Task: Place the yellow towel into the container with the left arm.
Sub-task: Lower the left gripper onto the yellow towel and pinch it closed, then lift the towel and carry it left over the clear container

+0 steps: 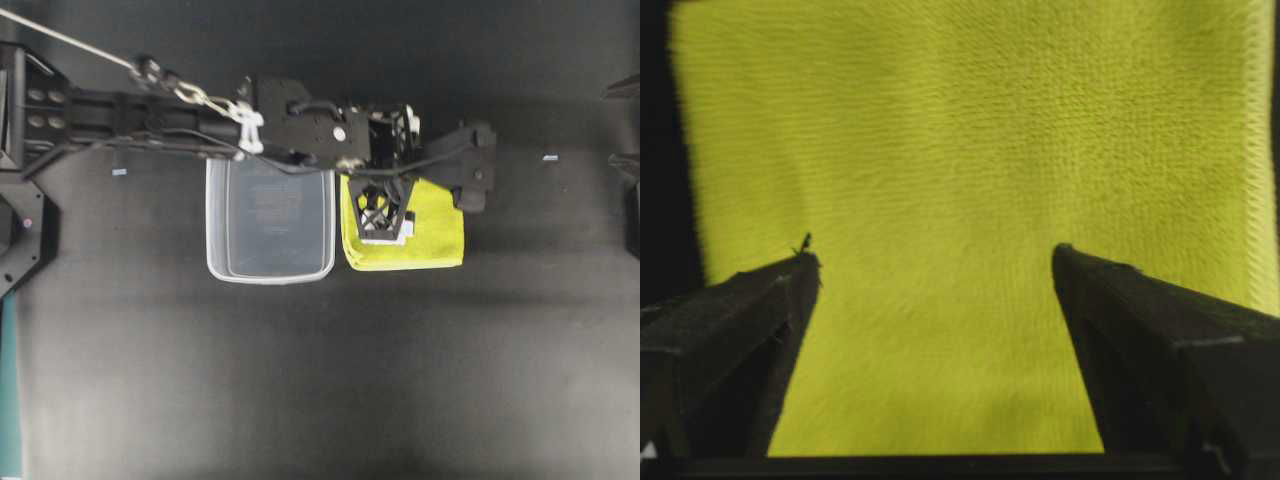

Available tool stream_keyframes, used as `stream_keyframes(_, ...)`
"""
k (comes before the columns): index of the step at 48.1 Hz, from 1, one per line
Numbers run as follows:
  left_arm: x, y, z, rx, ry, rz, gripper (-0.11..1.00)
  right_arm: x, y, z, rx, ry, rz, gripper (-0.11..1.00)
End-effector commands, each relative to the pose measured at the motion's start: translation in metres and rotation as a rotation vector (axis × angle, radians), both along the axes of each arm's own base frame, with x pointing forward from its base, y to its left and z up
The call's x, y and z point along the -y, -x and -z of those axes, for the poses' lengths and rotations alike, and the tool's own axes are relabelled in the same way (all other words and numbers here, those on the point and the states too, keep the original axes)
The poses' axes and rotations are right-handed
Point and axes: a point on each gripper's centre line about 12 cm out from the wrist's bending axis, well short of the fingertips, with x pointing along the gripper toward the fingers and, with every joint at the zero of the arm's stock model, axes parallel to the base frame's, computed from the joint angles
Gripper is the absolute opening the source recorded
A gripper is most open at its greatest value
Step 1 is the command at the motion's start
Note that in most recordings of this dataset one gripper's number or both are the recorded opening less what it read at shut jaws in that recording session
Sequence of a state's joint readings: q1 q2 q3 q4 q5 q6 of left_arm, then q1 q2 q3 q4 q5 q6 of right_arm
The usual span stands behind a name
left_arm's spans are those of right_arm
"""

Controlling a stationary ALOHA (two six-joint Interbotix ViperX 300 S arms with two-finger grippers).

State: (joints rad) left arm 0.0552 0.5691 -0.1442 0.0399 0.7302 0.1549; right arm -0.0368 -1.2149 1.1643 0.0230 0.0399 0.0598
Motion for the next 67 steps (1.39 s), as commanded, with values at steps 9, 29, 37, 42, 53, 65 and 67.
stream_keyframes(9, 0.011, -0.004, 0.025, -0.021, 0.002, 0.017, 0.88, 0.005, 0.001, -0.004, 0.014, 0.004, 0.029, 0.74)
stream_keyframes(29, 0.022, -0.012, -0.057, 0.120, -0.017, 0.061, 0.06, 0.009, 0.004, -0.006, 0.029, 0.007, 0.059, 0.74)
stream_keyframes(37, 0.023, 0.013, -0.145, 0.192, -0.020, 0.057, 0.06, 0.009, 0.004, -0.006, 0.029, 0.007, 0.059, 0.74)
stream_keyframes(42, 0.023, 0.044, -0.182, 0.200, -0.020, 0.054, 0.06, 0.009, 0.004, -0.005, 0.027, 0.008, 0.060, 0.74)
stream_keyframes(53, 0.024, 0.120, -0.196, 0.179, -0.011, 0.038, 0.06, 0.009, 0.004, -0.004, 0.027, 0.008, 0.060, 0.74)
stream_keyframes(65, 0.025, 0.162, -0.159, 0.211, -0.001, 0.028, 0.06, 0.009, 0.003, 0.000, 0.018, 0.007, 0.060, 0.74)
stream_keyframes(67, 0.024, 0.165, -0.154, 0.209, 0.000, 0.024, 0.06, 0.009, 0.003, 0.000, 0.020, 0.006, 0.060, 0.74)
